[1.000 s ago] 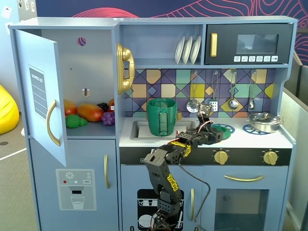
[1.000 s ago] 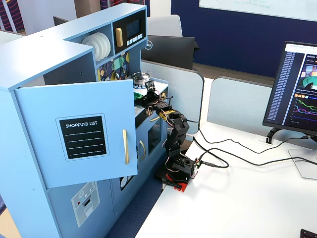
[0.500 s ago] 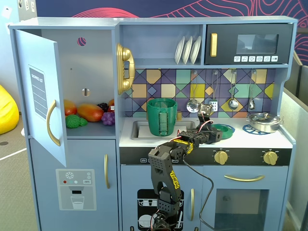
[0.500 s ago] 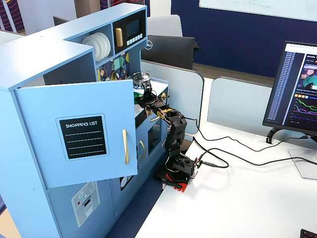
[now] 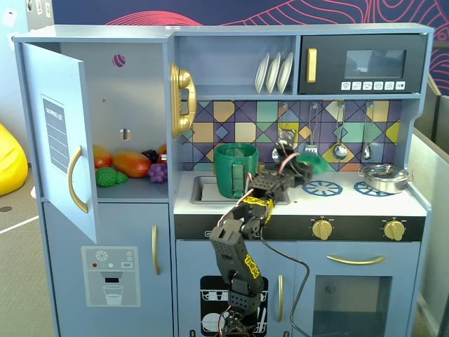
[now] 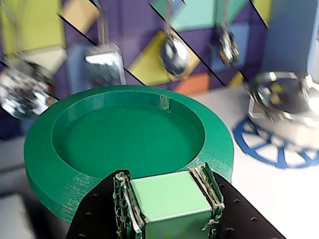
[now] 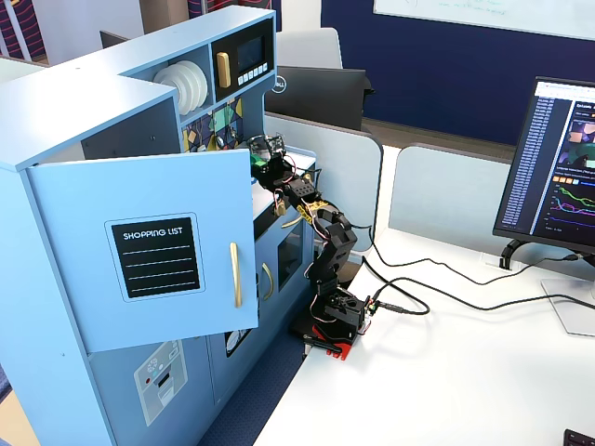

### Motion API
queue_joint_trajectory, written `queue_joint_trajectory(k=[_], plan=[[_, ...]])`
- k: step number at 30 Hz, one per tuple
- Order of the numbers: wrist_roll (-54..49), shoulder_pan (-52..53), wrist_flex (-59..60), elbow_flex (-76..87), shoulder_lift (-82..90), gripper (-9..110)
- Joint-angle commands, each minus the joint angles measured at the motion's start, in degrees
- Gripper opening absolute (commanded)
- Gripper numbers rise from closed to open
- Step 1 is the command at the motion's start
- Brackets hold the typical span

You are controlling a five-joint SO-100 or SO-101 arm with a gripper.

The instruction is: Pick up the lid from the counter and put it on the green recipient

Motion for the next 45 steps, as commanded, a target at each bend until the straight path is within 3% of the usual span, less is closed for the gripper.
queue_joint_trajectory(k=[1,20,45], plan=[[0.88,-3.43,5.54,-8.26,7.73,0],[3.87,-17.84,17.58,-21.01,8.53,0],[-1.67,-24.08,17.14,-24.96,-1.76,0]])
